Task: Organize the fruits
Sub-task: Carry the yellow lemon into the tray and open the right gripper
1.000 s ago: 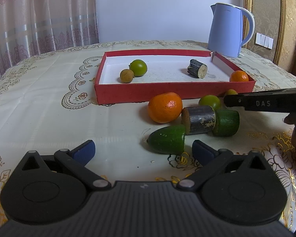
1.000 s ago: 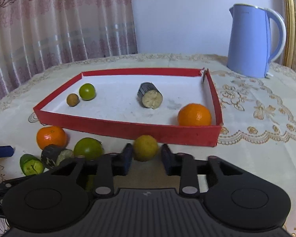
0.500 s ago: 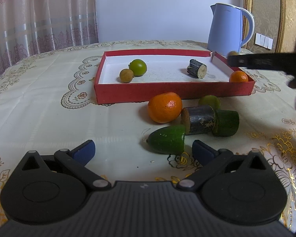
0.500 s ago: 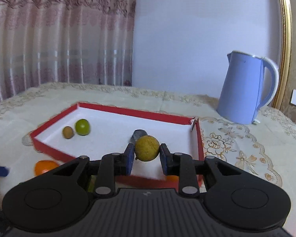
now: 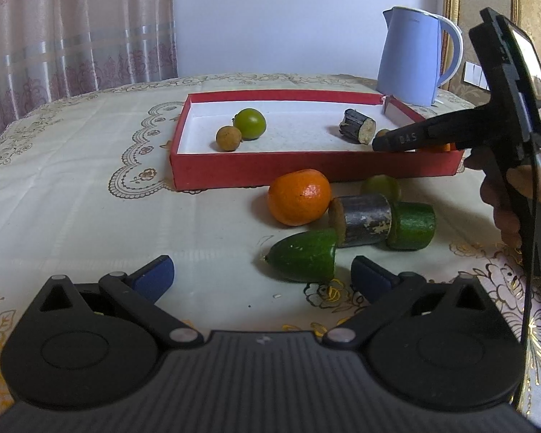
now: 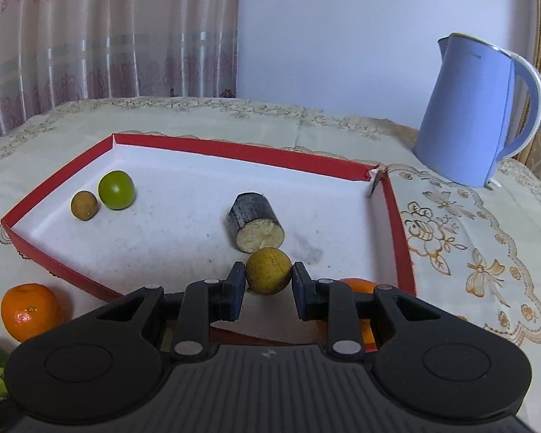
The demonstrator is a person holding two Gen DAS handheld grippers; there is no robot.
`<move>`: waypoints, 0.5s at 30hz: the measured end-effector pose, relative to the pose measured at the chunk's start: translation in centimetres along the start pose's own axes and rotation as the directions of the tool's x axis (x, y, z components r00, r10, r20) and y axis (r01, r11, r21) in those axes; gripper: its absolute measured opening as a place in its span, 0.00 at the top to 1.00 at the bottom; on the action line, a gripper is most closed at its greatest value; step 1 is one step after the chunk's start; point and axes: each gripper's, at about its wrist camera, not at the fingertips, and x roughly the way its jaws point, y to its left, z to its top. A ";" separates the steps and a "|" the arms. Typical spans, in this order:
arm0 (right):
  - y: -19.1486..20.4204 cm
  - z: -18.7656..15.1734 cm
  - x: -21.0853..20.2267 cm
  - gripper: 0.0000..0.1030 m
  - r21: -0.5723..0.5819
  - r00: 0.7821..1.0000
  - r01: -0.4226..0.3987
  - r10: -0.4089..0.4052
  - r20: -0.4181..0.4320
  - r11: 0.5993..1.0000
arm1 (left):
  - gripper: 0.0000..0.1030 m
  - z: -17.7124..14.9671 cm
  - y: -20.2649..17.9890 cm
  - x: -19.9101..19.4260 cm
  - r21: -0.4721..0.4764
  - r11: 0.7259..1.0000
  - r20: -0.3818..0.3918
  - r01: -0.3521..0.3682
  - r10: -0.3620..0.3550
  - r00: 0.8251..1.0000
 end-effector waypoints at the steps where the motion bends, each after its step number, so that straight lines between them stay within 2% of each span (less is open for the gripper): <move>1: 0.0 0.0 0.0 0.74 0.002 1.000 -0.001 0.001 0.000 1.000 | 0.00 0.0 0.0 0.0 0.000 1.000 0.000 0.000 0.000 1.000; 15: -0.2 -0.1 -0.1 0.73 0.017 1.000 -0.015 0.015 0.011 1.000 | 0.00 0.0 -0.1 0.0 -0.001 1.000 -0.001 -0.002 0.002 1.000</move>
